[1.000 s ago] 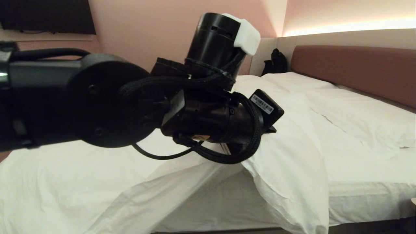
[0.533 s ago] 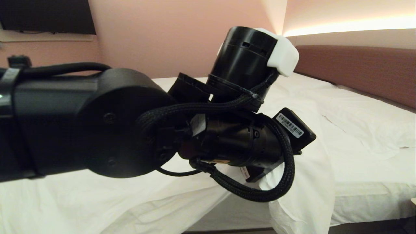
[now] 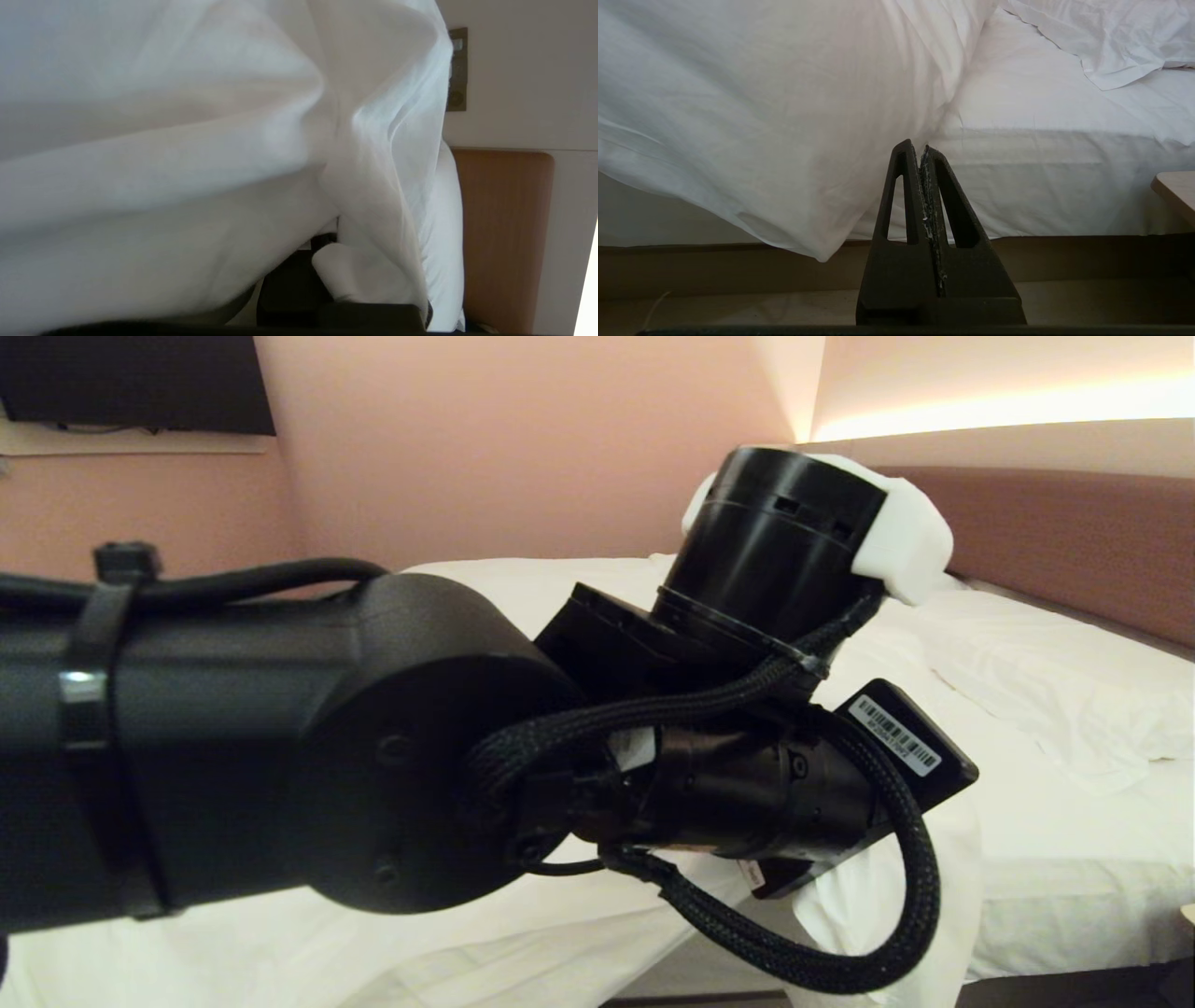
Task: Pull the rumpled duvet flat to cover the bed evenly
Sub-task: Flatten the corners of the folded blanket
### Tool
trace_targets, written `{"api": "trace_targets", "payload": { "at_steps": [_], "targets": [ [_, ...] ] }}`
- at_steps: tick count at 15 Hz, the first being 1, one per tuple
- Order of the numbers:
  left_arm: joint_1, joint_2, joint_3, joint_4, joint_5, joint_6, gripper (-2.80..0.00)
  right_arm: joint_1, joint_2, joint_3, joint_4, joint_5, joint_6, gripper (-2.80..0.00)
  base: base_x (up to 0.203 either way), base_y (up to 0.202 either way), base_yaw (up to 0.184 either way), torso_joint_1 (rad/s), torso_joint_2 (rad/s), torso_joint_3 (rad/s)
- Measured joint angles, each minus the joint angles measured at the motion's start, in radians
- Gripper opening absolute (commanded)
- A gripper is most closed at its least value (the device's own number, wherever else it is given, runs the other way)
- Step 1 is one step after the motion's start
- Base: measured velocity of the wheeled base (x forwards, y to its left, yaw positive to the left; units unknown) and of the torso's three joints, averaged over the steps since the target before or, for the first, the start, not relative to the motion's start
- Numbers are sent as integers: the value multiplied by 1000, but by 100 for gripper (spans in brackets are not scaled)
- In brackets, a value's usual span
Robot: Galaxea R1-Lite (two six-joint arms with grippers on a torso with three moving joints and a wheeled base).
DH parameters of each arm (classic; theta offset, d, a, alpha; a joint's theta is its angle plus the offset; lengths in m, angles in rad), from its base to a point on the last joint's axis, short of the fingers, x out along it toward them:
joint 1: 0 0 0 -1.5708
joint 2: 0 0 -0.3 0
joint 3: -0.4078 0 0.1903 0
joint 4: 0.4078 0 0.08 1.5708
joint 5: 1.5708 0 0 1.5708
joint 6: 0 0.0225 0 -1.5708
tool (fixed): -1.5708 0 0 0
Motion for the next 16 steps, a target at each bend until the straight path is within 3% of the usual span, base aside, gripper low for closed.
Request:
{"api": "trace_targets", "payload": {
  "at_steps": [14,15,16],
  "targets": [
    [-3,35,-12,0,8,10,-280,-1,0,0,0,0,0,-280,0,0,0,0,0,0],
    [-3,35,-11,0,8,10,0,0,0,0,0,0,0,-280,0,0,0,0,0,0],
    [-3,35,-11,-1,7,10,0,0,0,0,0,0,0,-280,0,0,0,0,0,0]
  ]
}}
